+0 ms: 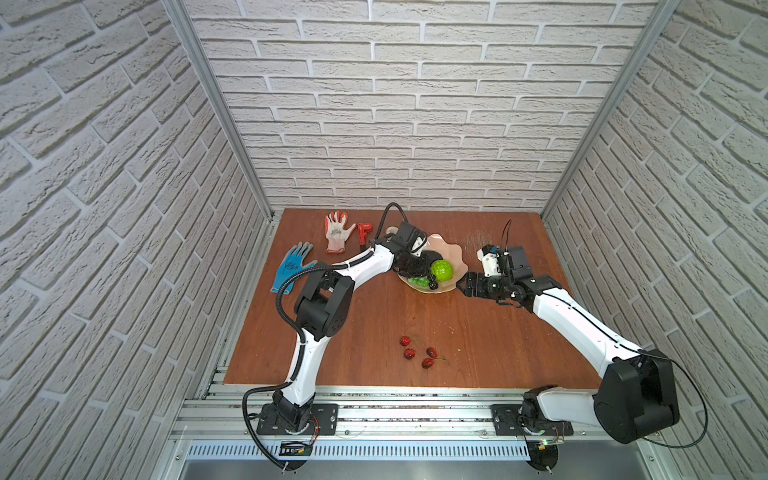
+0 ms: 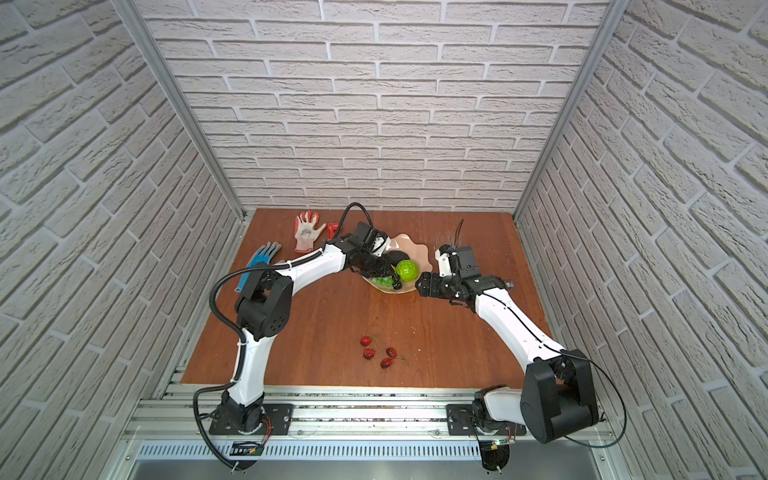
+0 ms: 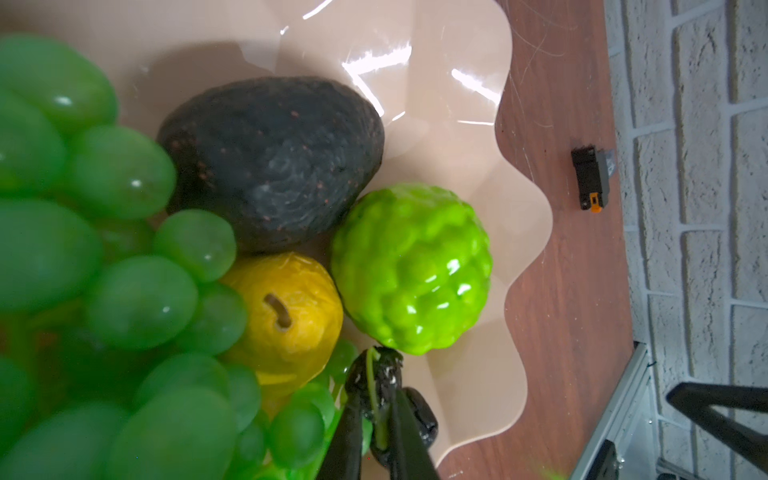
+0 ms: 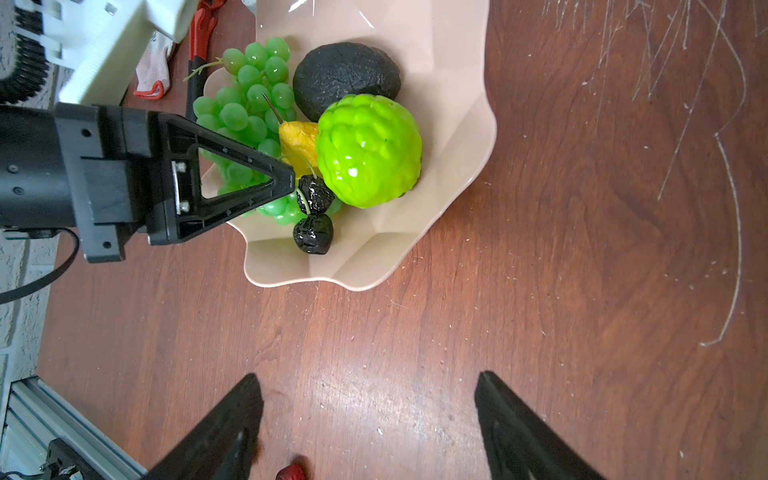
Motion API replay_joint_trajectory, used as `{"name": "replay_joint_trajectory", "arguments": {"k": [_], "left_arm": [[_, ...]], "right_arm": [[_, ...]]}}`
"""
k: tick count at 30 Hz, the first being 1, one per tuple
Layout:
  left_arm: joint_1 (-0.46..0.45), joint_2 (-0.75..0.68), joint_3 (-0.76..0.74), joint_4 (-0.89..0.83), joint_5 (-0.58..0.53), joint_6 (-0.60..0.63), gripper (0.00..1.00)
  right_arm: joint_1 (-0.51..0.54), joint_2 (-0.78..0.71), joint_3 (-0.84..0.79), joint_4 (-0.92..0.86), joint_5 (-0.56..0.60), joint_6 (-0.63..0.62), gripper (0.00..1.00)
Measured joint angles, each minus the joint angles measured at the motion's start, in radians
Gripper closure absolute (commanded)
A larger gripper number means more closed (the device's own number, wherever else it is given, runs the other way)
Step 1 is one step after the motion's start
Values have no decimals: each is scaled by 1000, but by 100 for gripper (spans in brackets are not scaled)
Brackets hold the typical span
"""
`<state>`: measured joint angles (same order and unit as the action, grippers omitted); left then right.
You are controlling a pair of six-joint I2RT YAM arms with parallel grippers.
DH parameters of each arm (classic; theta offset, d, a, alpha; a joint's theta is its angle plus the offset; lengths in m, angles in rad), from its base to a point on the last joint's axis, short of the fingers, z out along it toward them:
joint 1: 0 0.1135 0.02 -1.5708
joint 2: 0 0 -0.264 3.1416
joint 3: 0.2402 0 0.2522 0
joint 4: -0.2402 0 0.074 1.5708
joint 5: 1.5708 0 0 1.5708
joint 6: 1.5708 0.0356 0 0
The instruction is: Place and organize the fake fruits in the fruit bowl
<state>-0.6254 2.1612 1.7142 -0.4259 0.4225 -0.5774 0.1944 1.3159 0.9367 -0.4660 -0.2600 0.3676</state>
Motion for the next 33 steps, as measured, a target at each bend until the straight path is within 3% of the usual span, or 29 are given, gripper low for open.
{"name": "replay_joint_trajectory", "arguments": {"k": [3,11,19,25,33], "left_arm": [[2,0,2,-1,-3,0,66],[2,-32,13,-10,-22,2,61],[3,-207,-43,23,-32,-1,59],[8,-410,-246,35,-66,21,56],[17,-615,-484,14,-163,19,56]], "right_arm": [[0,0,0,0,0,0,18],[1,0,8,-21,1,-6,19],[31,0,56,-103,18,-16,21],[174,-8,49,-127,32,-5,21],[349,-20,-105,-159,38,80,23]]}}
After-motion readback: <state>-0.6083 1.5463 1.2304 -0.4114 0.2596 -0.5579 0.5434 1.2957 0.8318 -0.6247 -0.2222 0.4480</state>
